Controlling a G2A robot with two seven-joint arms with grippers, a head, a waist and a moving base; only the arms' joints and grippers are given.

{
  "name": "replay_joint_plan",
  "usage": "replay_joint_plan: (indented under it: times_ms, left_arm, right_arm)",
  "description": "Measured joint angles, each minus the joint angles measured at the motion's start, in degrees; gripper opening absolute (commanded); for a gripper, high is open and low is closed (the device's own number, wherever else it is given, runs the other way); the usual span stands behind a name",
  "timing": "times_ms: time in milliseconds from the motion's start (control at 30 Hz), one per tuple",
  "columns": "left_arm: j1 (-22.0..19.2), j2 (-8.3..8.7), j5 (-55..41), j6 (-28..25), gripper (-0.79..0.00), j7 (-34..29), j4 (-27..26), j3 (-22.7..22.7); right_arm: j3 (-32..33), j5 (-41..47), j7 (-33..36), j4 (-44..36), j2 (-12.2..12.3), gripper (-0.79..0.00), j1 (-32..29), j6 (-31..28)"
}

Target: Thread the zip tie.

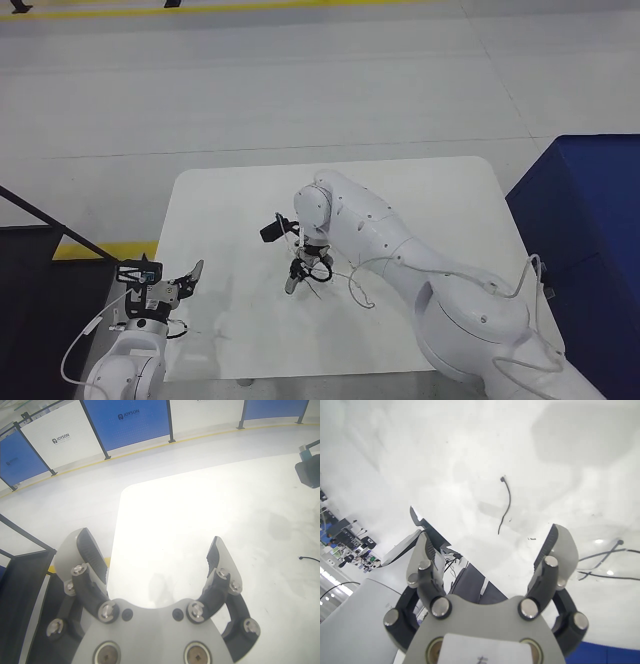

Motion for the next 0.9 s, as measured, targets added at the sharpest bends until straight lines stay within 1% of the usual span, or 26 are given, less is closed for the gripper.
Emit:
replay_joint_plan:
  times_ms: [33, 67, 133, 167, 233, 300, 367, 433, 633, 700, 900]
  left_arm:
    - [0.0, 0.0, 0.0, 0.0, 0.0, 0.0, 0.0, 0.0]
    - [0.0, 0.0, 0.0, 0.0, 0.0, 0.0, 0.0, 0.0]
    - [0.0, 0.0, 0.0, 0.0, 0.0, 0.0, 0.0, 0.0]
    - [0.0, 0.0, 0.0, 0.0, 0.0, 0.0, 0.0, 0.0]
    - [0.0, 0.0, 0.0, 0.0, 0.0, 0.0, 0.0, 0.0]
    - [0.0, 0.0, 0.0, 0.0, 0.0, 0.0, 0.0, 0.0]
    - [0.0, 0.0, 0.0, 0.0, 0.0, 0.0, 0.0, 0.0]
    - [0.0, 0.0, 0.0, 0.0, 0.0, 0.0, 0.0, 0.0]
    - [0.0, 0.0, 0.0, 0.0, 0.0, 0.0, 0.0, 0.0]
    - [0.0, 0.0, 0.0, 0.0, 0.0, 0.0, 0.0, 0.0]
    - [0.0, 0.0, 0.0, 0.0, 0.0, 0.0, 0.0, 0.0]
  right_arm:
    - [-0.13, -0.41, 0.22, -0.27, -0.15, -0.185, -0.25, 0.03]
    - [-0.28, -0.84, 0.6, -0.33, -0.31, -0.302, -0.6, -0.18]
    - [-0.63, -1.83, 0.97, -0.18, -0.62, -0.351, -1.13, -0.18]
    - [-0.72, -2.28, 1.05, -0.11, -0.81, -0.4, -1.41, -0.25]
    - [-0.73, -2.89, 1.05, 0.47, -1.19, -0.44, -1.88, -0.47]
    - [-0.73, -4.18, 0.76, 1.18, -1.62, -0.453, -2.11, 0.12]
    - [-0.72, -5.13, 0.06, 1.7, -1.98, -0.486, -2.24, 0.72]
    - [-0.67, -5.62, -0.42, 2.3, -2.37, -0.486, -2.38, 0.94]
    - [-0.34, -6.55, -1.35, 3.64, -3.33, -0.529, -2.56, 1.06]
    - [-0.08, -6.64, -1.63, 4.31, -3.58, -0.533, -2.59, 1.12]
    - [0.72, -6.61, -2.25, 6.06, -4.2, -0.579, -2.72, 0.58]
